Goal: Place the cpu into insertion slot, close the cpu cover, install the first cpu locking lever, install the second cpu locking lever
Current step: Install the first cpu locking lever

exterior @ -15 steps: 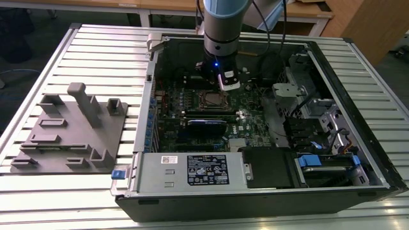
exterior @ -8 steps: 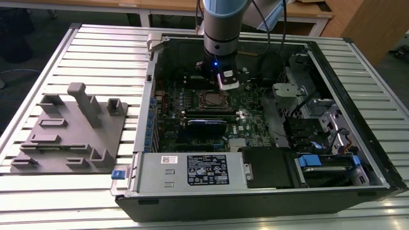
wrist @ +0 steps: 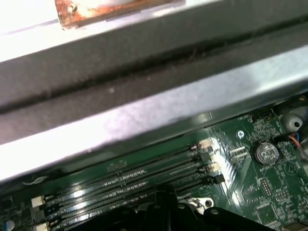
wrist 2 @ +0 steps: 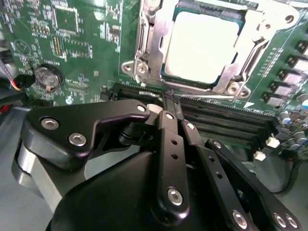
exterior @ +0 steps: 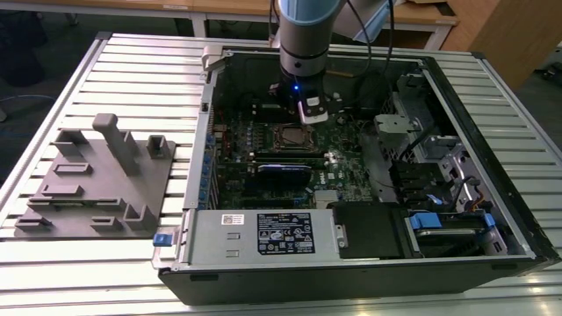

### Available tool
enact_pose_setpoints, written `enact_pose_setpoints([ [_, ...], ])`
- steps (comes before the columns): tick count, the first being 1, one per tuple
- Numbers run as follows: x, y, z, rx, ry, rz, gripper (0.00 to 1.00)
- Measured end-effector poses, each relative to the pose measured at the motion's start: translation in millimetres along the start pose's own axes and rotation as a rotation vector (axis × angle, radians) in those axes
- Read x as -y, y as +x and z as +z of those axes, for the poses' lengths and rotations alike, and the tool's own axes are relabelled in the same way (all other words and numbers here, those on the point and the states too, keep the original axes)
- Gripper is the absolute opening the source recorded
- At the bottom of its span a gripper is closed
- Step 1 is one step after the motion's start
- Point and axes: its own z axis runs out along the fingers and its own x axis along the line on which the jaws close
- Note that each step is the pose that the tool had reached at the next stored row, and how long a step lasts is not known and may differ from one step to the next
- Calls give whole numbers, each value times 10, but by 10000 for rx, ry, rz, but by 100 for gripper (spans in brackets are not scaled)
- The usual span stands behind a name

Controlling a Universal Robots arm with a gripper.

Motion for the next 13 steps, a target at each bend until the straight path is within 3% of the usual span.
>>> enact_pose_setpoints([
  [3, 4, 4, 1, 31, -164, -9, 11],
  [8, 21, 16, -5, 178, -255, -47, 11],
  [13, 20, 19, -16, 184, -277, -48, 11],
])
